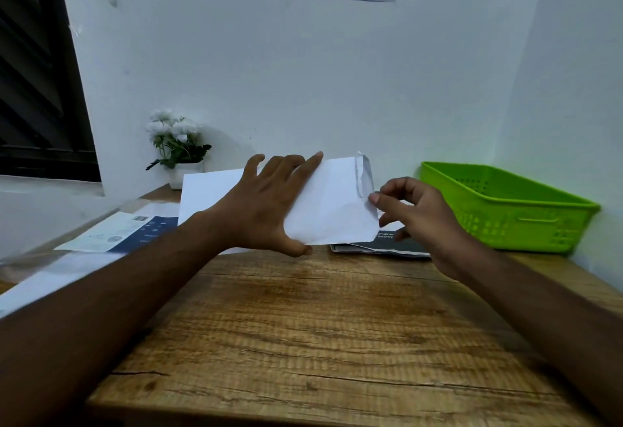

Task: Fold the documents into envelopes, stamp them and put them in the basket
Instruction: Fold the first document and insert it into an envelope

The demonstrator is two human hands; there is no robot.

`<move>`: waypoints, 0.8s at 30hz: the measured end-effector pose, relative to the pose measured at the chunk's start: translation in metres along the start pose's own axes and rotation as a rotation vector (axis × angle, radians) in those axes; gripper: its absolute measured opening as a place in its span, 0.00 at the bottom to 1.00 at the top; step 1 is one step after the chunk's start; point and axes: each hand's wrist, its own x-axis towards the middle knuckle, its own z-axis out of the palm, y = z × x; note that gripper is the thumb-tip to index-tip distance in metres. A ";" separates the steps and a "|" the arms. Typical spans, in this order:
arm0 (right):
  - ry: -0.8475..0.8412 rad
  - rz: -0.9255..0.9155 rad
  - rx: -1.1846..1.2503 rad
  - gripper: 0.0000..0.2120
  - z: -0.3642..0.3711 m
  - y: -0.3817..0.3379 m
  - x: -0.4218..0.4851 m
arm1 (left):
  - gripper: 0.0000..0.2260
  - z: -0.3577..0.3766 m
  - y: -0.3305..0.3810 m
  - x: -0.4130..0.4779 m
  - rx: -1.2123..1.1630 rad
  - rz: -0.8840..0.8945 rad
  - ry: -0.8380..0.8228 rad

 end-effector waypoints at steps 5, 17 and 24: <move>-0.104 0.121 0.130 0.10 0.003 -0.003 -0.004 | 0.52 -0.001 0.003 0.000 -0.022 0.009 0.010; -0.089 0.109 0.166 0.07 0.001 -0.007 -0.005 | 0.40 -0.001 0.004 0.002 0.105 0.070 0.062; -0.122 0.134 0.211 0.06 0.002 -0.005 -0.007 | 0.41 -0.003 0.008 0.003 0.139 0.106 0.104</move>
